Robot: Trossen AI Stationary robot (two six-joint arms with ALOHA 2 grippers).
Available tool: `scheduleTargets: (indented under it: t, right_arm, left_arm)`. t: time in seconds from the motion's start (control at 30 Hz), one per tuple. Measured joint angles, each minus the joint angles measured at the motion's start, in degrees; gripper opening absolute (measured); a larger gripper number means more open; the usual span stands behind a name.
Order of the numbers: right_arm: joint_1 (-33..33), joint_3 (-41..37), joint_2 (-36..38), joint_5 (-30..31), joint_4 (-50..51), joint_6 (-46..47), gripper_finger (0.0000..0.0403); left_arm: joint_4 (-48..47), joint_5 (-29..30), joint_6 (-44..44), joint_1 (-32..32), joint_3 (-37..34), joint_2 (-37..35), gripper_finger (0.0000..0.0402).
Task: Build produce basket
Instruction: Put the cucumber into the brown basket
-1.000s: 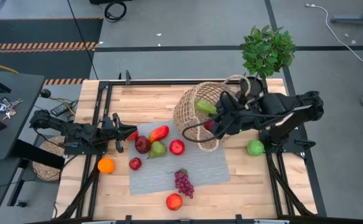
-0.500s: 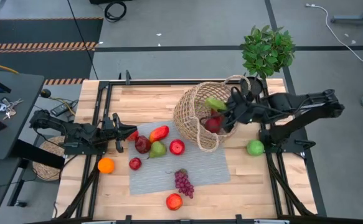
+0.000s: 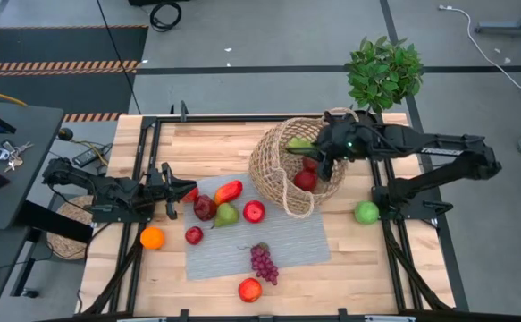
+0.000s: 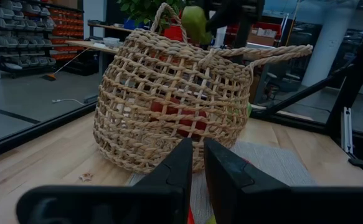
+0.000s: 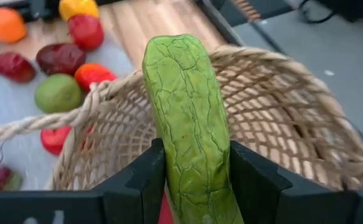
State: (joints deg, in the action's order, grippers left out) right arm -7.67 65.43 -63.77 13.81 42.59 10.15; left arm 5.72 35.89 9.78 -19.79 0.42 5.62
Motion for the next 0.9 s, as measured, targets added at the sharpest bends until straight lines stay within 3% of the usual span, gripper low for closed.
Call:
scheduleTargets:
  t: [0.2, 0.5, 0.73, 0.9]
  right_arm:
    - [-5.56, 0.00, -1.14, -7.57, -1.63, -2.81, 0.0167]
    - [-10.22, -0.73, -7.03, -13.26, -0.96, -5.70, 0.0167]
    - [-11.52, -1.68, -14.61, -13.11, 0.73, -11.85, 0.0167]
    - [-12.53, -1.68, -19.18, -9.39, -0.54, -17.80, 0.0167]
  left_arm:
    - [-0.01, 0.01, 0.00, 0.01, 0.01, 0.00, 0.0048]
    - [-0.01, -0.01, 0.00, 0.00, -0.01, 0.00, 0.0048]
    - [0.01, 0.00, 0.00, 0.00, 0.00, -0.01, 0.0048]
    - [0.01, 0.01, 0.00, 0.00, 0.00, -0.02, 0.0048]
